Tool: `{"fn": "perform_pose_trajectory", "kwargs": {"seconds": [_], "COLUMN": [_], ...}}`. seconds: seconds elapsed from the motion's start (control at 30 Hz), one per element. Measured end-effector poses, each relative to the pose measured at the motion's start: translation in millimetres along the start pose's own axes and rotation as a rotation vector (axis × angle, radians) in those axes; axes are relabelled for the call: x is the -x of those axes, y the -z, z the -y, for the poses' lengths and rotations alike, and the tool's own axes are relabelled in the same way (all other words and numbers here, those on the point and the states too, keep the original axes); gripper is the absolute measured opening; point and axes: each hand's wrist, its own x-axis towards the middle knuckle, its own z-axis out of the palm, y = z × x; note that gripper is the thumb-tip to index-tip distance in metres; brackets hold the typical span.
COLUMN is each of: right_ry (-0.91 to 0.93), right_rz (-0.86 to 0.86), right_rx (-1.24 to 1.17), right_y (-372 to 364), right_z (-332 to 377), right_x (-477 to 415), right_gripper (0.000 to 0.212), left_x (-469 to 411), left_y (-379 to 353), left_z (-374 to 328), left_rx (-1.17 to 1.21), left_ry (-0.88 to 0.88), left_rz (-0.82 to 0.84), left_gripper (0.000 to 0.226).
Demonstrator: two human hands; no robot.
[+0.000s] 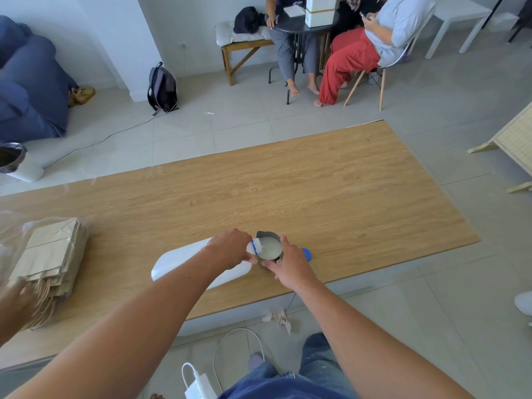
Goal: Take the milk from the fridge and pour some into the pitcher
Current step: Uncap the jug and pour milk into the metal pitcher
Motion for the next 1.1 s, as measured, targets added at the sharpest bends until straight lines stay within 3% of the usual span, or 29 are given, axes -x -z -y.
{"fn": "perform_pose_trajectory", "kwargs": {"seconds": [1.1], "right_ry": [-0.014], "right_rz": [-0.005], "right_rx": [-0.016], "right_y": [0.1], "right_z": [0.5], "right_x": [-0.8], "right_gripper": [0.109], "left_x": [0.9], "left_y": [-0.1], "left_z": [0.0], "left_rx": [0.030], "left_ry": [-0.004], "left_rz": [-0.016], "left_gripper": [0.068]}}
